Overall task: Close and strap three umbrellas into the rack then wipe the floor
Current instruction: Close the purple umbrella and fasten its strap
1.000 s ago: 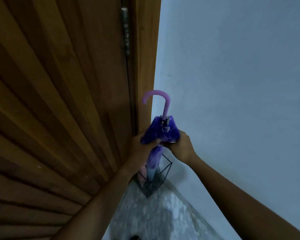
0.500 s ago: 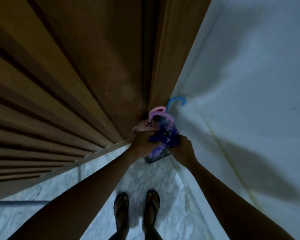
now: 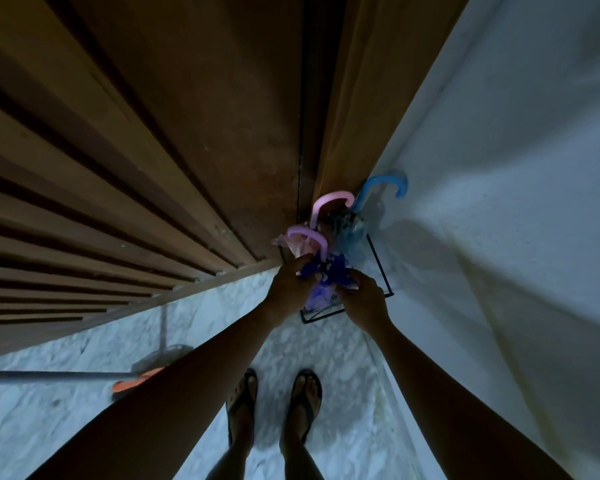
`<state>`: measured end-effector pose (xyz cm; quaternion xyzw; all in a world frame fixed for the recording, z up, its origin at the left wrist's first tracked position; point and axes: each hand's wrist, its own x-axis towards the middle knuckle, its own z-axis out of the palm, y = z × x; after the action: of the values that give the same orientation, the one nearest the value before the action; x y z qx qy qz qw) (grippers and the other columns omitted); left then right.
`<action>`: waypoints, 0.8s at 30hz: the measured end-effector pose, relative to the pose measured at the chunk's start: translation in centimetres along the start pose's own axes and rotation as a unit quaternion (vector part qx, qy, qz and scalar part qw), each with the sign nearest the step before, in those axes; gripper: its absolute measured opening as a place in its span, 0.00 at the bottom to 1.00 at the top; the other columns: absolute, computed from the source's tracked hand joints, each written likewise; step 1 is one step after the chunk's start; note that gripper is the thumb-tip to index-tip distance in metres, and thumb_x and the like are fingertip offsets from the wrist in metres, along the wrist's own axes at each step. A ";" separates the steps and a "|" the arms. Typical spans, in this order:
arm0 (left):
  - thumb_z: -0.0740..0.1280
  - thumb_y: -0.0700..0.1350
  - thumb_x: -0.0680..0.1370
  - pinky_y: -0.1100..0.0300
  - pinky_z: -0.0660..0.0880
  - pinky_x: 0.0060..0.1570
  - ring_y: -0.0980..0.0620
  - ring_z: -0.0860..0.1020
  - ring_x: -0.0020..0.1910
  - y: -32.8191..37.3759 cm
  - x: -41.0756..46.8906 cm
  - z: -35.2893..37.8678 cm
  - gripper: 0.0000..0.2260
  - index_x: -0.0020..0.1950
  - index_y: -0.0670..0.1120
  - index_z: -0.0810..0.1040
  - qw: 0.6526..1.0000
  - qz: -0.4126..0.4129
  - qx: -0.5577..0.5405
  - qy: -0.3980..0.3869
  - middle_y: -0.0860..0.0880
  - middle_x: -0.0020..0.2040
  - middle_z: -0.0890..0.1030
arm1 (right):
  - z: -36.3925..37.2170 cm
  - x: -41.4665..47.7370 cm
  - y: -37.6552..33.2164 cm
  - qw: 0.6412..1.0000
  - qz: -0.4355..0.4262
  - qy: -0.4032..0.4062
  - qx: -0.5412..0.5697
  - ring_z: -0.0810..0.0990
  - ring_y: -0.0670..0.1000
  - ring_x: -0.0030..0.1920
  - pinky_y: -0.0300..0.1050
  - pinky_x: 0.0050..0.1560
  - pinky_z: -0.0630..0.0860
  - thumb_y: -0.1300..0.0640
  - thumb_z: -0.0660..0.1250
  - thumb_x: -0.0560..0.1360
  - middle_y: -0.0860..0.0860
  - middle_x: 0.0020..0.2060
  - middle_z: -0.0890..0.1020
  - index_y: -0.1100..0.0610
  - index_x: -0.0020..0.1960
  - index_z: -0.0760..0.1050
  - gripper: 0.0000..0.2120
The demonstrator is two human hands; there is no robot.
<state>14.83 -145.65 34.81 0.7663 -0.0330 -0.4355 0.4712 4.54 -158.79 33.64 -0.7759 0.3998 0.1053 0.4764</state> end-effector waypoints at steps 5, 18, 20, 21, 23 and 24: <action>0.72 0.42 0.76 0.54 0.77 0.58 0.49 0.79 0.59 1.0 -4.3 -1.4 0.20 0.68 0.51 0.77 1.000 -0.004 -0.005 0.018 0.51 0.61 0.81 | -0.9 -3.9 -1.7 0.998 0.017 0.027 0.049 0.82 0.52 0.53 0.40 0.52 0.73 0.54 0.72 0.77 0.49 0.52 0.80 0.55 0.69 0.74 0.22; 0.71 0.38 0.76 0.60 0.74 0.57 0.50 0.79 0.57 2.7 -24.0 -17.0 0.15 0.63 0.42 0.80 0.980 -0.034 -0.058 0.187 0.48 0.56 0.81 | 4.2 -18.4 -19.6 0.987 -0.116 -0.067 0.084 0.78 0.52 0.57 0.26 0.54 0.69 0.67 0.67 0.78 0.54 0.52 0.81 0.62 0.60 0.80 0.11; 0.69 0.36 0.77 0.62 0.74 0.53 0.51 0.78 0.56 1.9 -27.5 -20.9 0.14 0.63 0.43 0.80 0.972 -0.023 -0.078 0.219 0.48 0.55 0.80 | 6.8 -21.2 -23.3 0.982 -0.135 -0.083 0.107 0.79 0.52 0.52 0.24 0.47 0.71 0.70 0.69 0.76 0.55 0.49 0.82 0.64 0.57 0.81 0.11; 0.68 0.34 0.77 0.63 0.75 0.50 0.49 0.79 0.56 1.3 -29.2 -22.9 0.13 0.61 0.42 0.80 0.966 -0.018 -0.091 0.241 0.48 0.54 0.81 | 8.3 -22.7 -25.1 0.978 -0.147 -0.095 0.114 0.79 0.51 0.49 0.22 0.43 0.72 0.72 0.70 0.74 0.57 0.47 0.82 0.65 0.56 0.81 0.11; 0.65 0.27 0.77 0.67 0.77 0.42 0.43 0.79 0.53 -0.4 -32.6 -26.9 0.11 0.54 0.37 0.81 0.946 0.018 -0.152 0.285 0.46 0.47 0.82 | 11.5 -25.7 -28.4 0.970 -0.180 -0.106 0.127 0.79 0.50 0.43 0.23 0.37 0.72 0.72 0.72 0.73 0.57 0.44 0.83 0.63 0.52 0.81 0.10; 0.63 0.24 0.76 0.69 0.77 0.38 0.43 0.79 0.50 -1.0 -34.6 -28.8 0.11 0.53 0.35 0.80 0.934 0.032 -0.181 0.306 0.46 0.45 0.81 | 13.4 -27.0 -29.8 0.966 -0.196 -0.109 0.129 0.80 0.48 0.39 0.23 0.36 0.72 0.72 0.73 0.73 0.56 0.42 0.84 0.60 0.49 0.81 0.10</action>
<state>13.16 -109.20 61.19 0.7626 0.1679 -0.1633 0.6029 11.16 -126.93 60.88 -0.7550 0.1959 0.0414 0.6243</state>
